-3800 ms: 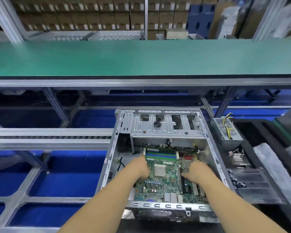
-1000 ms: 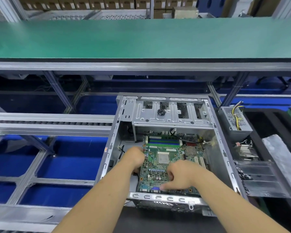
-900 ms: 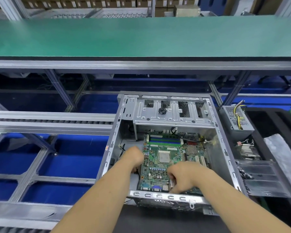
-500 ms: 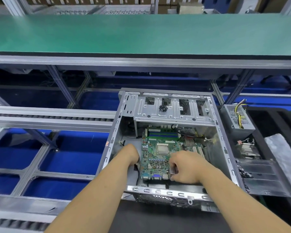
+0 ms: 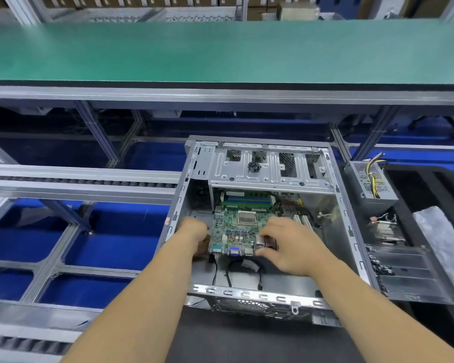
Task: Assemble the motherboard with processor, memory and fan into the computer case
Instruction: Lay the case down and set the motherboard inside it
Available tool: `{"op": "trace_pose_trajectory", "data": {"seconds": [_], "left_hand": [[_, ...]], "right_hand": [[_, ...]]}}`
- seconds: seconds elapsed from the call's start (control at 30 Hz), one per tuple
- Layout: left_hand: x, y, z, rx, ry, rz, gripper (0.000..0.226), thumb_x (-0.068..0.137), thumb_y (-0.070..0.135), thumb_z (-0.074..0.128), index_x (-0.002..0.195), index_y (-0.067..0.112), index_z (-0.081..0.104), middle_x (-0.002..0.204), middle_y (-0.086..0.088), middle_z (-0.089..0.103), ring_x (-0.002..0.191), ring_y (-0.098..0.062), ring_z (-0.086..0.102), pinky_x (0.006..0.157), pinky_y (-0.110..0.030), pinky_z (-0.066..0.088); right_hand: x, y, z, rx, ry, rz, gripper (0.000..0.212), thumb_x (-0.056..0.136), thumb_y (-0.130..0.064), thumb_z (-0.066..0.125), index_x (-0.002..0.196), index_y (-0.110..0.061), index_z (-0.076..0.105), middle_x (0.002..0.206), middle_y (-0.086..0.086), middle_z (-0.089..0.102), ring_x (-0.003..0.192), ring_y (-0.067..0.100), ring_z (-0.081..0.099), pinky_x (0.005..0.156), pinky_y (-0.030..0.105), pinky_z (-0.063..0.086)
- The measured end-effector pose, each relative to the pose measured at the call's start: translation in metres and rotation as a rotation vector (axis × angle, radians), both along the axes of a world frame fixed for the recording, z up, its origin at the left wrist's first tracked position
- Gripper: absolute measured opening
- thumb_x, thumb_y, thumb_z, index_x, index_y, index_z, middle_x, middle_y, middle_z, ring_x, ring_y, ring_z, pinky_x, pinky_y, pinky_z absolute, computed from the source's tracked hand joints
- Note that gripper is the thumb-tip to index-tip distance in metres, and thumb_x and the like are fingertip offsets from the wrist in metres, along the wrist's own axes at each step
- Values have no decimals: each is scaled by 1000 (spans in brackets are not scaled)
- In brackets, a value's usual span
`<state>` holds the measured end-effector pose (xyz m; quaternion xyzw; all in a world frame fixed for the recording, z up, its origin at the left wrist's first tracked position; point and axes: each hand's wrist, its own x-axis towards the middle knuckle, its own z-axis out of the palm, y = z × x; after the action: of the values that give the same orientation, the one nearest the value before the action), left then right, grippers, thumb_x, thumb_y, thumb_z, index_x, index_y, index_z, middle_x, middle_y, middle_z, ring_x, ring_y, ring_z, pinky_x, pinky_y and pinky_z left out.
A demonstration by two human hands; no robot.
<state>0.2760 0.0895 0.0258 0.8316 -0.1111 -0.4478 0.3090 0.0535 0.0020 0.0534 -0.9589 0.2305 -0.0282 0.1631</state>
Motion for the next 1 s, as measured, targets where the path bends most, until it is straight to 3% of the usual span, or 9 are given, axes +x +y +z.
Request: {"op": "trace_pose_trajectory", "data": {"seconds": [0.07,0.13,0.2,0.37,0.47,0.57,0.67,0.83,1.0], "left_hand": [[2,-1,-2,16,48,129,34,101,6,41,134,2,49,134,-18,59,97,-25,66,83,-37,58],[2,3,-7,74,174,102,27,102,4,35,122,-1,52,113,-22,66,87,-32,68,70,-47,57],[-1,9,-6,113,305,109,30,102,7,34,119,1,57,99,-18,69,73,-31,67,57,-44,52],[-19,9,5,93,354,-321,24,100,16,56,120,4,63,102,-11,75,78,-18,74,66,-24,59],[-26,8,8,139,454,-559,25,105,16,46,119,3,61,96,-1,74,79,-5,69,68,-14,53],[-27,12,15,92,465,-884,30,104,12,46,129,3,59,108,0,72,95,-10,65,92,-22,50],[-29,17,26,56,465,-1060,33,99,12,57,131,6,62,115,1,71,108,-11,61,114,-36,38],[-28,24,38,13,403,-1205,34,98,13,60,127,-4,62,122,-23,64,105,-24,58,114,-47,37],[-33,20,42,-7,333,-1199,36,95,29,65,110,-4,71,102,-11,69,94,-15,58,103,-31,41]], "right_hand": [[-2,0,2,4,-110,-23,32,93,-51,65,105,-21,66,94,-13,49,90,12,49,77,32,48],[-3,0,4,-3,-179,-55,34,94,-44,68,113,-16,70,101,-7,58,97,17,56,83,33,51],[-3,-1,6,-15,-251,-89,34,94,-37,70,116,-11,72,104,-1,62,101,20,59,87,34,51],[-3,-1,10,-15,-322,-129,33,95,-34,69,117,-10,72,105,0,63,100,21,58,87,35,50],[-4,0,10,-12,-326,-133,32,95,-33,69,118,-10,72,106,0,63,101,21,58,87,34,50],[-3,0,11,9,-317,-142,33,96,-35,67,119,-13,71,107,-2,62,102,19,58,87,34,50],[-3,0,10,44,-325,-155,31,96,-37,66,119,-16,70,107,-6,60,99,12,55,84,29,46],[-1,1,6,67,-237,-122,32,97,-42,64,119,-19,65,103,-12,52,93,8,48,84,33,46],[3,0,0,60,2,-32,32,93,-50,66,112,-25,63,102,-11,54,95,13,54,82,33,47]]}}
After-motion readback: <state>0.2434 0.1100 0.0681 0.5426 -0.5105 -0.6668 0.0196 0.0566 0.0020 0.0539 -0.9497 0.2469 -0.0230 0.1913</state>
